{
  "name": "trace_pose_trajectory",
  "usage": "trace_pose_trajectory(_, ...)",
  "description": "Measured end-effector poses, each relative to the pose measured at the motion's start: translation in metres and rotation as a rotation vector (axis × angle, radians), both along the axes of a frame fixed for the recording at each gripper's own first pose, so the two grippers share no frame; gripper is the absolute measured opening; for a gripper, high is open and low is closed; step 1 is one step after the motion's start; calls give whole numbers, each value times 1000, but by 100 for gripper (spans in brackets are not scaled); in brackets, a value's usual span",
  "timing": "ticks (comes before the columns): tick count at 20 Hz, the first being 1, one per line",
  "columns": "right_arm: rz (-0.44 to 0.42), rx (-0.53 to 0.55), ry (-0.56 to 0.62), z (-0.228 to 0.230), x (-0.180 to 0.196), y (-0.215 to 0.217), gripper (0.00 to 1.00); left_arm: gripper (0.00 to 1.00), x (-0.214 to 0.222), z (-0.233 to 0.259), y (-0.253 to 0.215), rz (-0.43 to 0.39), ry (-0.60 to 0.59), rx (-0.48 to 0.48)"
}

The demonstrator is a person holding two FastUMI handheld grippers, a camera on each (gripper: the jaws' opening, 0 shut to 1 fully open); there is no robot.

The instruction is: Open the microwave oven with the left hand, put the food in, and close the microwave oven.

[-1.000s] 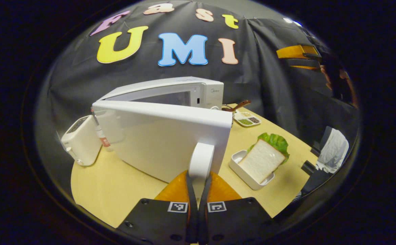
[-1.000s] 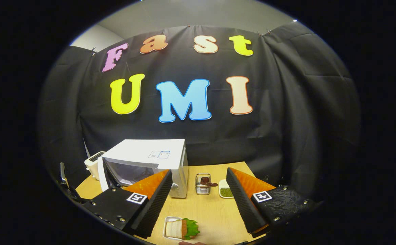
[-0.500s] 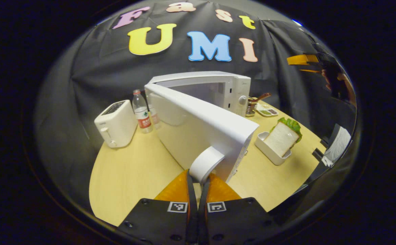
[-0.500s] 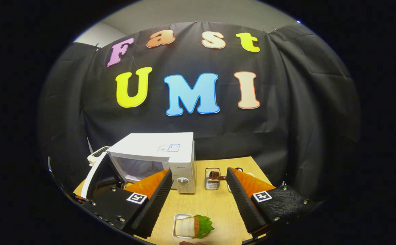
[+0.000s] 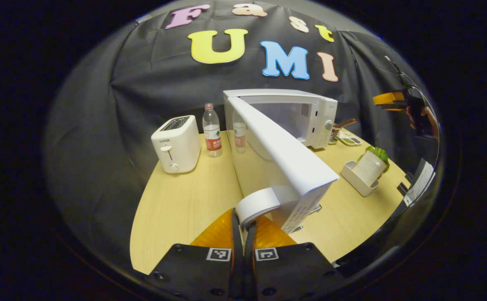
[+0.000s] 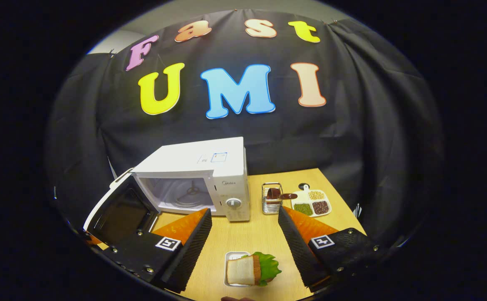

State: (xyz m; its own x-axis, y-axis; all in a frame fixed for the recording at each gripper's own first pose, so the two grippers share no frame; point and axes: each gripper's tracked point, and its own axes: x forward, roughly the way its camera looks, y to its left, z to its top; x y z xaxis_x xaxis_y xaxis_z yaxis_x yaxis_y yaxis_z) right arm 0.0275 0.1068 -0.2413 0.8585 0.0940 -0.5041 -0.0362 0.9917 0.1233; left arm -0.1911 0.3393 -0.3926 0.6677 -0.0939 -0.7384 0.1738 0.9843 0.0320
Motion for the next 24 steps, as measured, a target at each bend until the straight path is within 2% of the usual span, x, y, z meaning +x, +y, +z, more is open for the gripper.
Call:
trace_pose_trajectory(5, 35, 147, 174, -52, -7, -2, 98, 7, 1, -1, 9, -52, -11, -7)
trace_pose_trajectory(6, 34, 169, 218, -64, -10, -6, 98, 10, -1, -1, 10, -59, -14, -16)
trace_pose_trajectory(7, 34, 183, 261, -75, -13, -11, 94, 12, -1, -4, 11, -58, -14, -27)
trace_pose_trajectory(8, 39, 201, 297, -86, -17, -16, 98, 22, 0, -1, 16, -45, -31, -33)
trace_pose_trajectory(9, 37, 212, 339, -98, -21, -20, 98, 31, 1, -1, 20, -30, -36, -35)
trace_pose_trajectory(10, 41, 223, 383, -109, -27, -25, 98, 51, 2, -3, 25, -15, -46, -40)
trace_pose_trajectory(12, 49, 243, 462, -131, -40, -31, 98, 69, -1, -3, 30, 11, -53, -43)
trace_pose_trajectory(13, 56, 256, 496, -139, -47, -32, 98, 72, -3, -3, 30, 18, -51, -43)
trace_pose_trajectory(14, 67, 279, 525, -146, -54, -31, 94, 77, -3, -4, 31, 23, -49, -38)
trace_pose_trajectory(15, 79, 298, 553, -152, -60, -28, 98, 82, -3, -3, 30, 24, -46, -28)
trace_pose_trajectory(16, 89, 303, 576, -159, -67, -27, 97, 80, -5, -3, 27, 21, -44, -19)
trace_pose_trajectory(19, 125, 292, 635, -178, -81, -28, 97, 82, -14, 7, 27, 21, -60, 25)
trace_pose_trajectory(22, 143, 299, 678, -191, -84, -25, 97, 92, -37, 28, 50, 107, -68, 70)
trace_pose_trajectory(24, 160, 310, 690, -193, -84, -21, 97, 97, -40, 61, 53, 169, -132, 93)
